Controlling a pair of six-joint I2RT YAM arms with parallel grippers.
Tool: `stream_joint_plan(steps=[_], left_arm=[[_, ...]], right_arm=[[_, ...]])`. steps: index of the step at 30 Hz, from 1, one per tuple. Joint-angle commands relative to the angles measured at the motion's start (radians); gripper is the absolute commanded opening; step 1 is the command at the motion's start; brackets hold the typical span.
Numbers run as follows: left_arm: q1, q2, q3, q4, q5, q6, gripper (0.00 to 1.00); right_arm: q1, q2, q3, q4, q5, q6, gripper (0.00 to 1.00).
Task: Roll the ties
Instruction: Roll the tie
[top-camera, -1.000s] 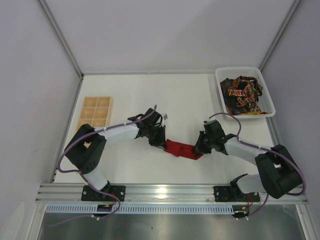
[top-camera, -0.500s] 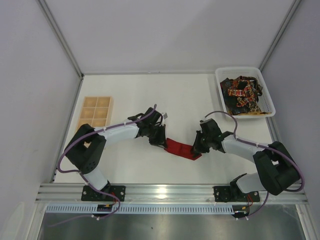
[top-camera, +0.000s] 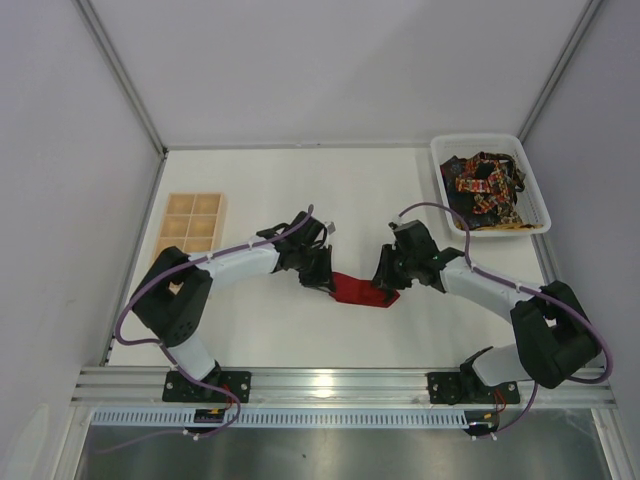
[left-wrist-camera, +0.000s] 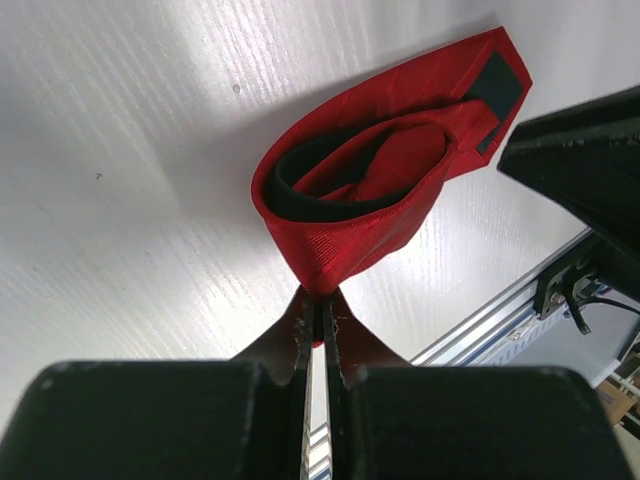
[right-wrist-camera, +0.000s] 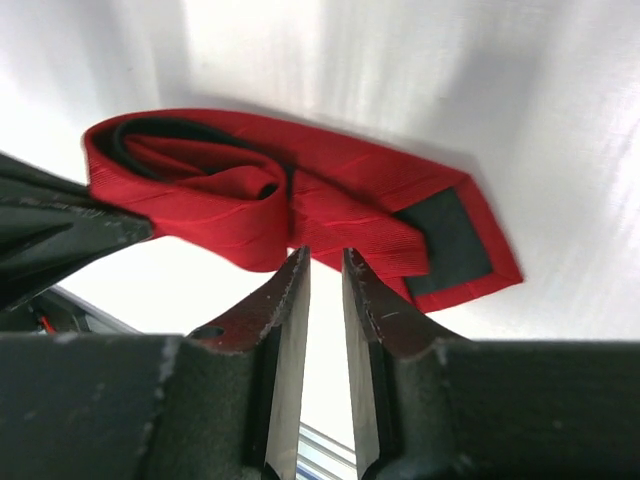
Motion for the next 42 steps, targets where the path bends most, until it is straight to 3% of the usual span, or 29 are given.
stream_joint_plan(steps=[1, 3, 14, 42], left_arm=[[-0.007, 0.006, 0.045, -0.023, -0.018, -0.001, 0.01], [-0.010, 0.012, 0.058, -0.035, -0.021, -0.001, 0.00], [-0.022, 0.017, 0.102, -0.078, -0.047, 0.007, 0.01], [-0.078, 0.129, 0.299, -0.155, -0.035, 0.031, 0.00]], right_arm=[[0.018, 0.015, 0.042, 0.051, -0.083, -0.017, 0.24], [0.021, 0.026, 0.049, 0.089, -0.115, -0.002, 0.17], [0.049, 0.134, 0.069, 0.174, -0.146, 0.029, 0.07], [-0.020, 0.184, 0.052, 0.212, -0.175, 0.008, 0.06]])
